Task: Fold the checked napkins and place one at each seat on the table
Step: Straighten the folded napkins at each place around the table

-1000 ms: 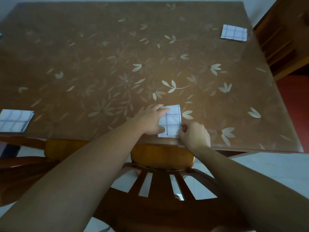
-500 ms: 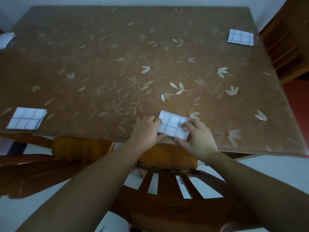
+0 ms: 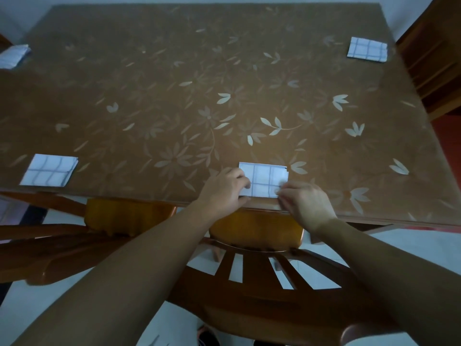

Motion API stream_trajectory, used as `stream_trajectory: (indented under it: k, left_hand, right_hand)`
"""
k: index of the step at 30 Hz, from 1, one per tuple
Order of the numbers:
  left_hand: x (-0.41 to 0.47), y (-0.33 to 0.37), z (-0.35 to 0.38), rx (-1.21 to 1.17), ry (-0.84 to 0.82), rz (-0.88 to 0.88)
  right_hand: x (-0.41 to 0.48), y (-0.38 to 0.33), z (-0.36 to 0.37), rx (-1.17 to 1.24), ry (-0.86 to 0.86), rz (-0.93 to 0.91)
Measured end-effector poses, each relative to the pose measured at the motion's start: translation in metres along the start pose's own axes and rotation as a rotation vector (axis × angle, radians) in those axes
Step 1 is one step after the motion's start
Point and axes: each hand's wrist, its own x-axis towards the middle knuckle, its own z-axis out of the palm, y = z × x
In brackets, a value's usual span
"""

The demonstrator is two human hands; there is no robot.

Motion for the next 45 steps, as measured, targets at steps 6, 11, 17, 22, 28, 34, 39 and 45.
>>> stream_trajectory:
  k: [6, 11, 17, 22, 28, 34, 39, 45]
  left_hand:
    - [-0.004, -0.002, 0.005, -0.042, 0.039, 0.006]
    - [-0.01, -0.003, 0.005, -0.051, 0.05, 0.014]
    - [-0.02, 0.0, 0.003, -0.054, 0.054, 0.038]
    - [-0.02, -0.001, 0.006, -0.038, 0.07, 0.044]
    - [-0.014, -0.002, 0.004, -0.002, 0.024, 0.03]
    - [-0.013, -0.004, 0.002, 0.038, -0.047, -0.011]
    - [-0.004, -0.008, -0.005, 0.098, -0.212, -0.085]
    - [0.002, -0.008, -0.007, 0.087, -0.289, -0.1]
  right_hand:
    - [-0.004, -0.002, 0.001, -0.017, 0.009, -0.002]
    - [-0.007, -0.006, 0.001, -0.016, 0.007, -0.038]
    - [-0.013, -0.01, -0.001, -0.018, -0.008, -0.061]
    - [-0.017, -0.011, 0.0, -0.025, -0.001, -0.064]
    - [-0.015, -0.011, 0.0, -0.039, 0.007, -0.065]
    - [-0.012, -0.01, 0.0, -0.052, 0.002, -0.058]
    - [-0.009, -0.01, -0.003, -0.055, -0.042, -0.019]
    - [-0.007, -0.012, -0.004, -0.076, -0.087, 0.006]
